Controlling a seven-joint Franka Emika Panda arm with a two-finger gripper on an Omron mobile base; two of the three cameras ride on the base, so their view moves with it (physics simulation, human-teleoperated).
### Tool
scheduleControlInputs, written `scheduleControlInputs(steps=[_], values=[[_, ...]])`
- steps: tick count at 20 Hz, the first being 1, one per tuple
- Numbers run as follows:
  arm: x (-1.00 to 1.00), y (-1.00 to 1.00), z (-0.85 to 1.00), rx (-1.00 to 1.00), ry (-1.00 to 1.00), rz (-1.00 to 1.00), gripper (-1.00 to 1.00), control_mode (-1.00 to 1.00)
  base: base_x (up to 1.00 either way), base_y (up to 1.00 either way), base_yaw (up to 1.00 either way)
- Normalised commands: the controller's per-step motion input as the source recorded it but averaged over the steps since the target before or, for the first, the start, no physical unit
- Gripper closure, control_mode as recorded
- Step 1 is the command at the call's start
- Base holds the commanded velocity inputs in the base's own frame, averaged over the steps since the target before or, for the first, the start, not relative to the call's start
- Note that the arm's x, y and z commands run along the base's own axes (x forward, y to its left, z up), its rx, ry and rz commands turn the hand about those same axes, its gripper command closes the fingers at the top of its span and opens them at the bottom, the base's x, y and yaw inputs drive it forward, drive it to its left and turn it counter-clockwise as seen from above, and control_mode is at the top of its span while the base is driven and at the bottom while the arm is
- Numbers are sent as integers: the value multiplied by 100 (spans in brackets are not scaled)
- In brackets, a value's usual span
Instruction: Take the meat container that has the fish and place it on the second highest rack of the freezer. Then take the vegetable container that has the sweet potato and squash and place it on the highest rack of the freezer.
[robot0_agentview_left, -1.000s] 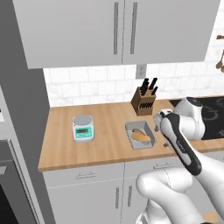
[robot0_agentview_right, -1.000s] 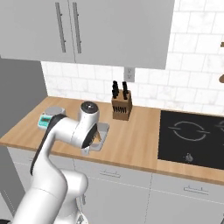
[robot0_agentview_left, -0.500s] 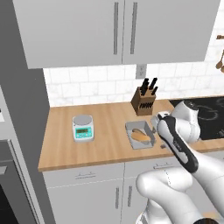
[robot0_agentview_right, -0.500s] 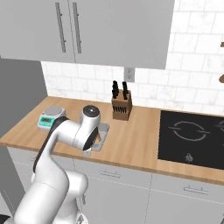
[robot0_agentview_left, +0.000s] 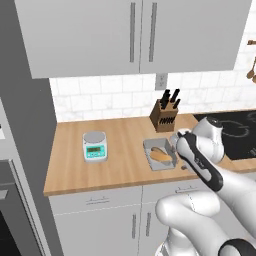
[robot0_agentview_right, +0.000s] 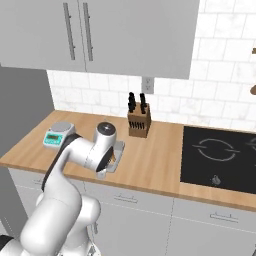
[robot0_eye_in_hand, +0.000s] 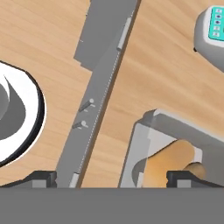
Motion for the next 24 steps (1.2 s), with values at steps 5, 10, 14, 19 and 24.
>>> scheduleControlInputs(steps=[5,10,14,19,24], values=[[16,0,-19,0,0,2,-100,-100,0,0,0],[14,0,-19,0,0,1,-100,-100,0,0,0],[16,0,-18,0,0,0,-100,-100,0,0,0],[18,0,-17,0,0,0,-100,-100,0,0,0],[19,0,-16,0,0,0,-100,-100,0,0,0]])
